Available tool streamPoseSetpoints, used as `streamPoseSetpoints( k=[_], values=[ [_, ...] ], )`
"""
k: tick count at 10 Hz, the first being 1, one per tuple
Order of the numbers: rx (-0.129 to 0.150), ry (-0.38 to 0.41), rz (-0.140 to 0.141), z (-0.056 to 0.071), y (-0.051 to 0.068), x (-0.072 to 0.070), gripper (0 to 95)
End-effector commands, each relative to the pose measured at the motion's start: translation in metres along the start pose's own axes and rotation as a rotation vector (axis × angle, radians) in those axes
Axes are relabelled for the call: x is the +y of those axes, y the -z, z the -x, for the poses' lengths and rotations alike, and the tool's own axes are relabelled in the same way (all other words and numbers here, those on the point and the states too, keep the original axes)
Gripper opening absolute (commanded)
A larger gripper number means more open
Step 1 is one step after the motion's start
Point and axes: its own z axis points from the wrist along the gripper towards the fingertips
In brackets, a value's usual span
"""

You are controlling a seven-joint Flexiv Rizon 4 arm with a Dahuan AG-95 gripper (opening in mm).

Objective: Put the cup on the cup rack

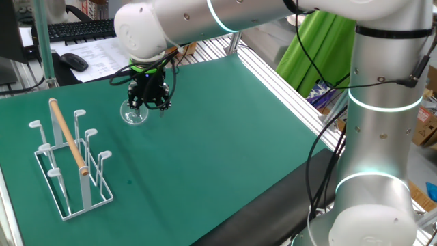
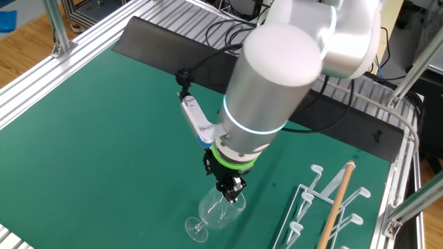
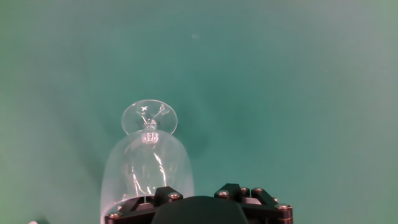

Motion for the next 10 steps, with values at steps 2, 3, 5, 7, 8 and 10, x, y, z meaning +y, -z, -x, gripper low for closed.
streamPoseSetpoints(
  k=[2,3,5,7,8,10],
  values=[
    [0.019,-0.012,0.013,-0.0017,0.0009,-0.0014,57.0],
    [0.015,-0.001,0.009,-0.0020,0.0008,-0.0016,57.0],
    [0.013,-0.002,0.010,-0.0028,0.0003,-0.0024,57.0],
    [0.015,0.000,0.013,-0.0028,0.0002,-0.0024,57.0],
    [0.014,0.006,0.013,-0.0030,0.0001,-0.0026,57.0],
    [0.012,0.012,0.010,-0.0028,0.0001,-0.0024,57.0]
  ],
)
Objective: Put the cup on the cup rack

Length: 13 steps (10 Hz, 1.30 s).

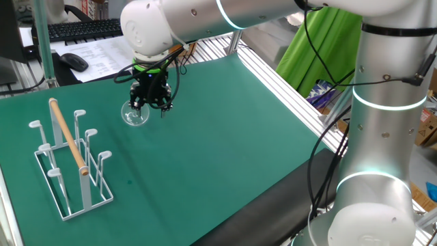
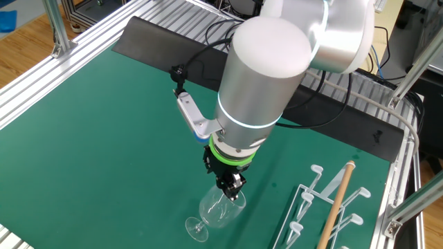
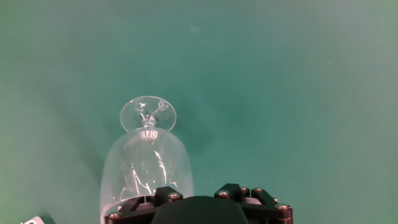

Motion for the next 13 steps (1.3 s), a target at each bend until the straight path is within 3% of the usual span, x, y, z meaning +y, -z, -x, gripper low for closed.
streamPoseSetpoints(
  k=[1,3,4,7,8,12,13],
  values=[
    [0.001,0.008,-0.001,0.0010,-0.0004,0.0004,57.0],
    [0.012,0.021,0.002,0.0010,-0.0004,0.0004,19.0],
    [0.017,0.008,0.000,0.0010,-0.0004,0.0004,38.0],
    [0.045,0.025,0.043,0.0010,-0.0004,0.0004,38.0],
    [0.078,0.014,0.078,0.0010,-0.0004,0.0004,38.0],
    [0.075,-0.031,0.070,0.0010,-0.0004,0.0004,38.0],
    [0.074,-0.043,0.066,-0.0006,0.0011,0.0012,57.0]
  ],
)
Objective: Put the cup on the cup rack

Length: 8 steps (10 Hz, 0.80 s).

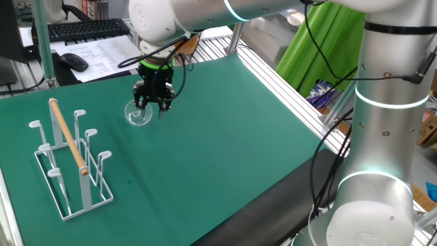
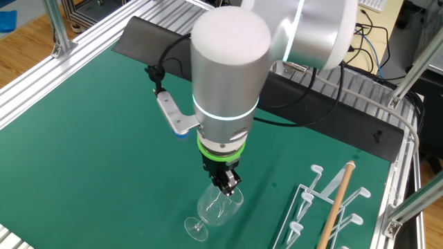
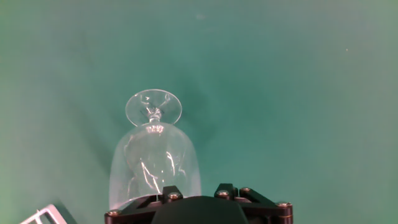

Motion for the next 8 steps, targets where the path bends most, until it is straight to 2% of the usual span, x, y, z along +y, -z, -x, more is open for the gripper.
streamPoseSetpoints(
  k=[1,3,8],
  values=[
    [-0.015,-0.034,-0.016,-0.007,0.005,0.002,57.0],
    [0.003,-0.038,-0.028,-0.014,0.009,0.005,57.0],
    [0.020,-0.028,-0.036,-0.022,0.007,0.005,57.0]
  ],
)
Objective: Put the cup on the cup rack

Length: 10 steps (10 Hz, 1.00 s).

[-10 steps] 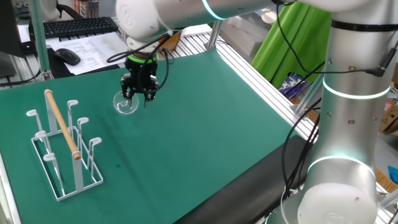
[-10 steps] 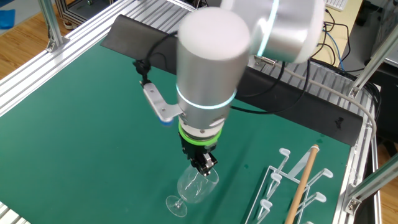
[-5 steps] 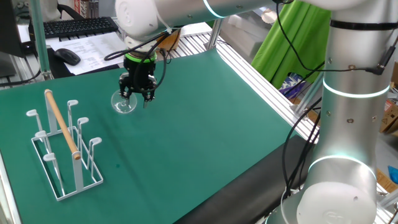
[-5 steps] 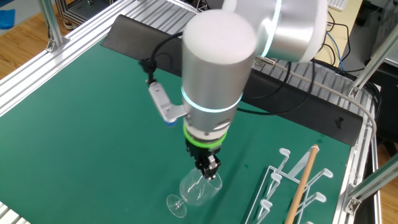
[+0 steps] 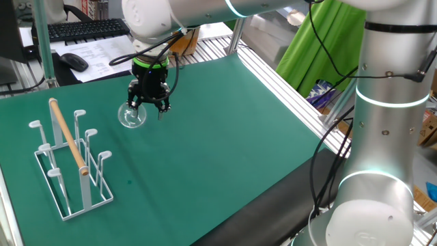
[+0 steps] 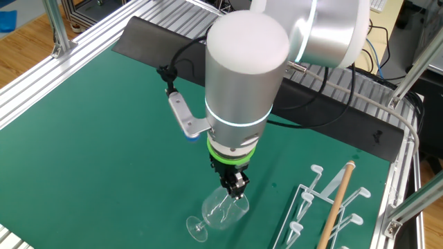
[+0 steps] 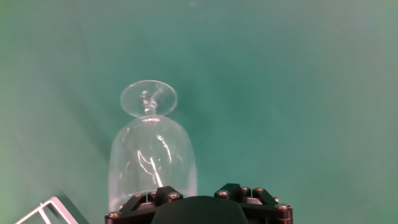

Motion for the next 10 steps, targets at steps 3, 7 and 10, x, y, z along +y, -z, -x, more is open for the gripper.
streamPoseSetpoints(
  k=[3,7,10],
  values=[
    [0.009,0.011,-0.006,-0.019,-0.007,-0.005,57.0],
    [0.010,0.013,-0.007,-0.022,-0.009,-0.006,38.0],
    [0.001,0.017,-0.016,-0.019,-0.006,-0.005,38.0]
  ],
)
